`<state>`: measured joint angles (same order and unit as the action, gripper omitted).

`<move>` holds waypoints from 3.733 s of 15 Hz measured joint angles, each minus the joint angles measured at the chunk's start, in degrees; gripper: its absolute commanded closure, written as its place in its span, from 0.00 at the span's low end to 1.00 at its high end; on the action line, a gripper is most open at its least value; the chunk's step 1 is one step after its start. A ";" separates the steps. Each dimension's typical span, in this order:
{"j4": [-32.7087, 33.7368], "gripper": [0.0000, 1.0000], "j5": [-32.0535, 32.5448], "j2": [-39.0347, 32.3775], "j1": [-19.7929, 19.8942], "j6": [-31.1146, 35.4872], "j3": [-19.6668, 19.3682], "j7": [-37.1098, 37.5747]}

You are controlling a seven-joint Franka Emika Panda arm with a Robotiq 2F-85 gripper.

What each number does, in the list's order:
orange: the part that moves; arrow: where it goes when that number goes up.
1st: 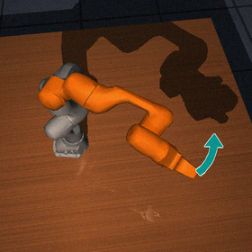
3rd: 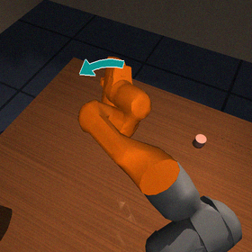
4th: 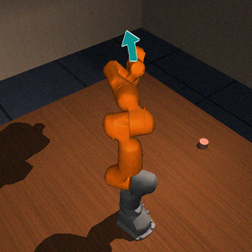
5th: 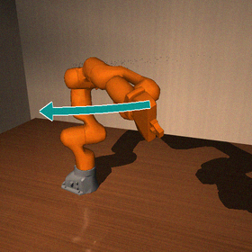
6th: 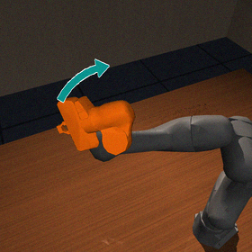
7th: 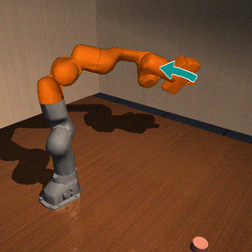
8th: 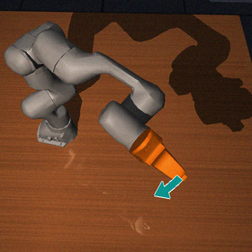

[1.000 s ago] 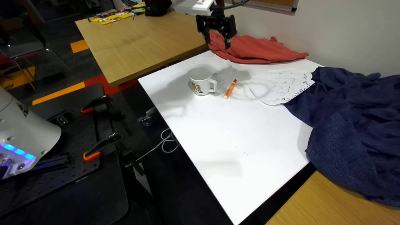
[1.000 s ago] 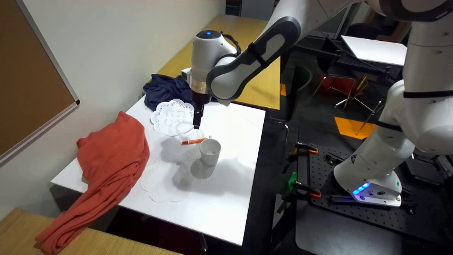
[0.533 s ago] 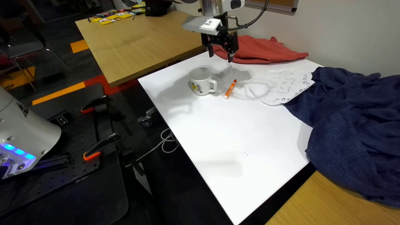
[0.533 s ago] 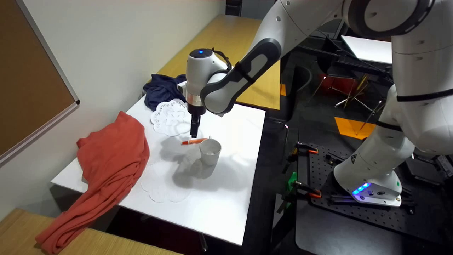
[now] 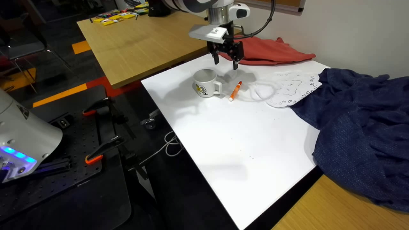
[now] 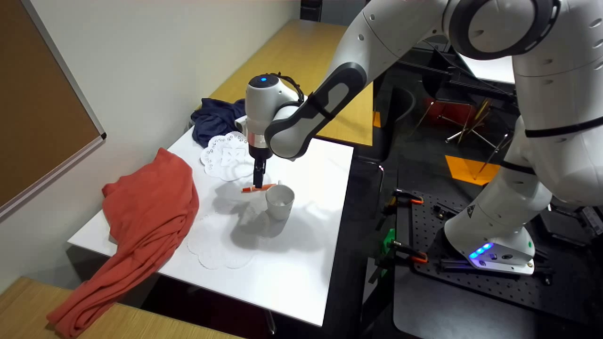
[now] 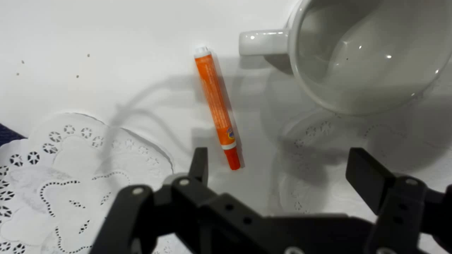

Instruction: Put the marker in the mug

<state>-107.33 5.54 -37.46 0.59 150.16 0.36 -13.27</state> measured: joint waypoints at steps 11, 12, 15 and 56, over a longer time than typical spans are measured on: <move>6.03 0.00 0.31 -6.25 1.67 0.01 0.27 -4.50; 6.60 0.00 0.36 -6.99 1.72 0.01 0.27 -4.51; 8.20 0.00 0.55 -9.06 1.87 0.01 0.27 -4.51; 1.36 0.95 0.79 2.45 2.70 0.74 0.19 -2.45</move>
<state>-105.97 6.33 -35.01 3.29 150.90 0.55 -15.71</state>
